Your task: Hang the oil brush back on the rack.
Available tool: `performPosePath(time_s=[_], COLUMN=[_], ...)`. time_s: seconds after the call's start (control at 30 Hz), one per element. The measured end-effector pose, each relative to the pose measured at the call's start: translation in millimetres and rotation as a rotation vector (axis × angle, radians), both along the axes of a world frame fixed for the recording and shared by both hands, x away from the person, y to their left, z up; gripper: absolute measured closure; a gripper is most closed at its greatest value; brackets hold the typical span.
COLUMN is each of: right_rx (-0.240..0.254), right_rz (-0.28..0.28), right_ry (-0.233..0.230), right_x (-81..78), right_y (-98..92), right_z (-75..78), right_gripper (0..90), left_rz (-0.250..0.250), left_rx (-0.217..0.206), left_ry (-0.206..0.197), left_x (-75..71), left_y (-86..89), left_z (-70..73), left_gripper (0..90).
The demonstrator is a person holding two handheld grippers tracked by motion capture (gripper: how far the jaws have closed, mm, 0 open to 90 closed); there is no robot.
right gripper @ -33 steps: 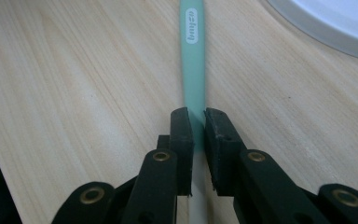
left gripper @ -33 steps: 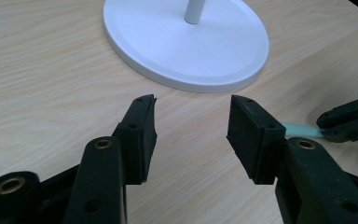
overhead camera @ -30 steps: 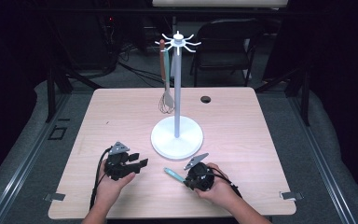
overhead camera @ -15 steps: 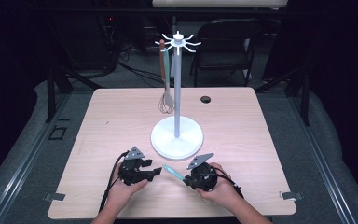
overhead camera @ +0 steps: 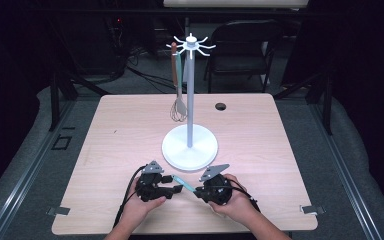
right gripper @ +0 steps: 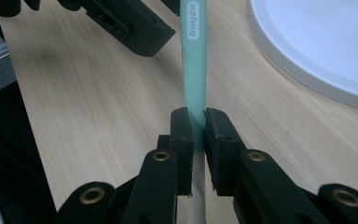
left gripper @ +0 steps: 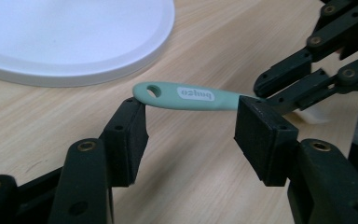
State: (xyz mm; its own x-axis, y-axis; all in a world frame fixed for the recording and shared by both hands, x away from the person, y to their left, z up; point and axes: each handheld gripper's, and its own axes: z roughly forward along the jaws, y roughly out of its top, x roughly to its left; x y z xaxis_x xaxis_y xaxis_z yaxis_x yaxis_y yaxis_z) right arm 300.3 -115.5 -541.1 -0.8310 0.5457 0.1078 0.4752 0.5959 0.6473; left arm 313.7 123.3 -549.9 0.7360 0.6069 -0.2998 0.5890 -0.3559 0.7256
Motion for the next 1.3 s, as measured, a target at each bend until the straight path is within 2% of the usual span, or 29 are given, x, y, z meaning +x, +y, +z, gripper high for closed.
performPosePath(time_s=[0.1,0.17,0.4,0.53,0.7,0.9,1.03,1.1,1.3], right_rx=[-0.004,-0.003,-0.006,-0.024,-0.056,-0.072,-0.066,-0.083,-0.073], right_rz=[0.0,0.003,-0.002,-0.009,-0.008,-0.008,-0.015,-0.003,-0.01], right_ry=[-0.001,0.0,0.014,0.03,0.042,0.051,0.046,0.046,0.031], right_x=[0.4,0.3,-0.6,-1.9,-7.8,-11.1,-12.0,-11.3,-12.6], right_y=[0.7,1.6,-0.6,-6.7,-13.5,-16.2,-14.5,-14.8,-13.6], right_z=[-0.3,-0.7,-2.3,-4.0,-9.2,-14.7,-15.4,-14.3,-14.0], right_gripper=[81.3,81.2,76.2,75.0,76.6,81.3,82.0,82.2,82.5], left_rz=[-0.004,-0.005,-0.005,-0.008,-0.01,-0.01,-0.012,-0.01,-0.006], left_rx=[-0.035,-0.039,-0.031,-0.028,-0.031,-0.037,-0.035,-0.036,-0.041], left_ry=[0.007,0.01,0.003,-0.004,-0.015,-0.015,-0.018,-0.016,-0.015], left_x=[-0.4,-0.7,-1.4,-2.0,-2.8,-3.6,-3.3,-3.5,-3.6], left_y=[0.3,0.6,-0.9,-1.8,-3.1,-3.8,-3.7,-3.6,-3.4], left_z=[1.7,2.9,2.8,4.0,6.0,7.4,7.5,7.6,7.7], left_gripper=[44.0,44.0,44.1,44.2,44.3,44.6,44.6,44.7,44.7])
